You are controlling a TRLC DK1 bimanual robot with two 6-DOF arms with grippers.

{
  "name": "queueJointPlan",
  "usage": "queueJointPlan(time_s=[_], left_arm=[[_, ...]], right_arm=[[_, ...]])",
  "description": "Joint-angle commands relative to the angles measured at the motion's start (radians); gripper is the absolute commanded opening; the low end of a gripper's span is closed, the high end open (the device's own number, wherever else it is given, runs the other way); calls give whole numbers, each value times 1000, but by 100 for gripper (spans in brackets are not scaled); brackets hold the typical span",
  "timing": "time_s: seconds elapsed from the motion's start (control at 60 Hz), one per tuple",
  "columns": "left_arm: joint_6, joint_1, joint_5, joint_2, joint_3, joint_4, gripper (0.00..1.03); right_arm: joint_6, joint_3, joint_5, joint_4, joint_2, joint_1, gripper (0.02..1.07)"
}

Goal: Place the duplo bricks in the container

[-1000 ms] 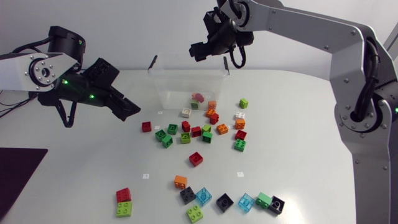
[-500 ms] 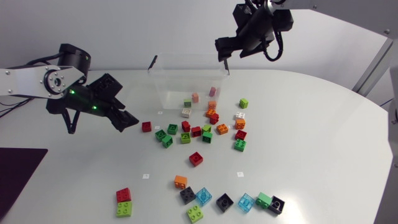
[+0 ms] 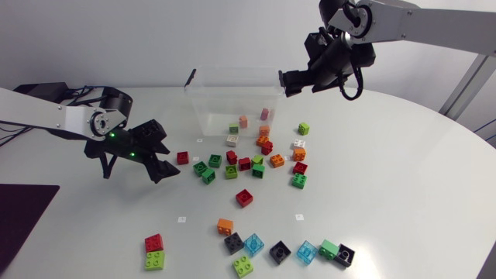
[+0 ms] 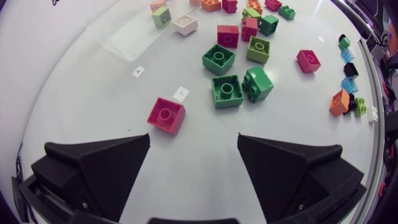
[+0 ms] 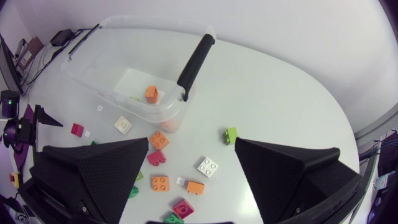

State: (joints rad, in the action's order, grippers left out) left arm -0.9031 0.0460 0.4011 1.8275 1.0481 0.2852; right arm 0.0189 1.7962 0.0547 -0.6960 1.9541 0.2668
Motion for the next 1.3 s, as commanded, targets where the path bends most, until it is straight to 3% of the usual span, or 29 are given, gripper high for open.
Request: queueJointPlan(time_s=[0.0,0.283,0.817,0.967,1.017,1.083,1.283], left_arm=[[-49,-6,19,42,24,-11,98],[-128,-18,82,124,86,-35,98],[-198,-26,107,250,217,-35,95],[-212,-26,108,260,222,-21,67],[-217,-26,114,260,222,-12,53],[-223,-23,117,262,224,3,25],[-250,-21,117,268,244,101,23]], right_arm=[[-2,-58,4,26,-18,-14,102],[39,-147,28,121,9,-58,102],[92,-198,70,204,85,-101,102],[98,-166,70,222,140,-121,102],[101,-150,70,228,161,-126,102],[105,-132,68,231,186,-130,102],[141,-49,62,240,290,-144,102]])
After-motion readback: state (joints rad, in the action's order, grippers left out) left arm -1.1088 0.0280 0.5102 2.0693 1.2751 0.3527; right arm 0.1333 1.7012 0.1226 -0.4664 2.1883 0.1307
